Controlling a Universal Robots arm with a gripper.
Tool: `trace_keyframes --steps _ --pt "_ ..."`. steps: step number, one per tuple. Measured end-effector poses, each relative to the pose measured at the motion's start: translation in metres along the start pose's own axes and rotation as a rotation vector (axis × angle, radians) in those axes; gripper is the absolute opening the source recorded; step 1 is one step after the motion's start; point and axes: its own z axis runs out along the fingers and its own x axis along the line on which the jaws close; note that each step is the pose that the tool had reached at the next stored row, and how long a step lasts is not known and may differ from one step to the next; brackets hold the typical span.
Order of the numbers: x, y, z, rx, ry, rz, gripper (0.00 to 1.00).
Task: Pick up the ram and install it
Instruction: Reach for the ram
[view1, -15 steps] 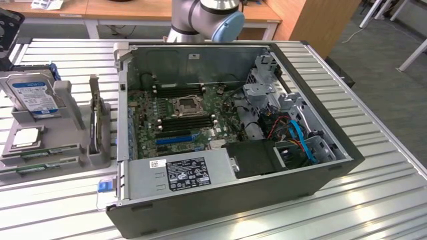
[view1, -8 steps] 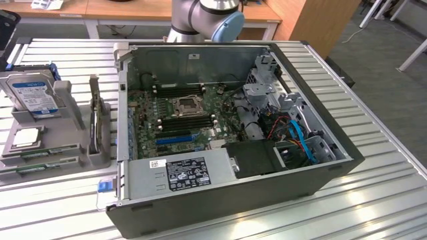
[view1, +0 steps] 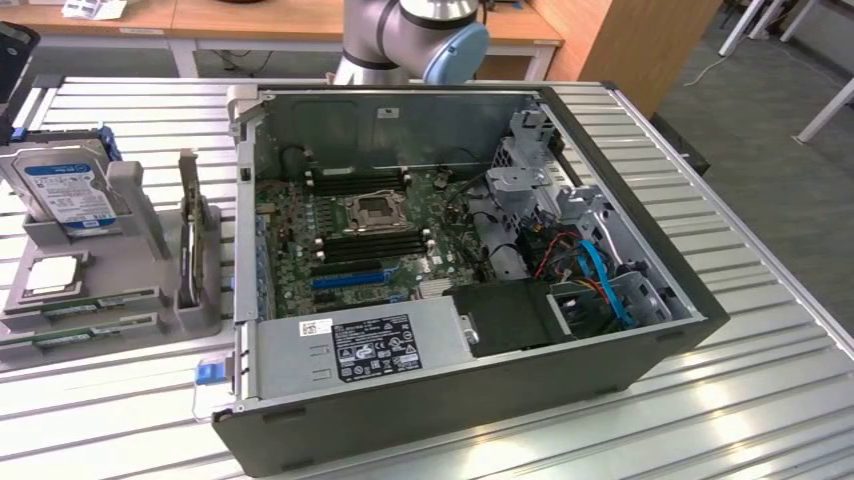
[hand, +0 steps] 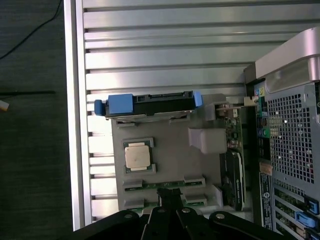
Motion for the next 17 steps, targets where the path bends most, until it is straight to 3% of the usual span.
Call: trace_keyframes --steps 11,17 --pt "-0.001 -0.0164 -0.0007 0.0 0.0 0.0 0.1" --pt "-0.001 -0.0176 -0.0008 0.0 0.0 0.0 0.1"
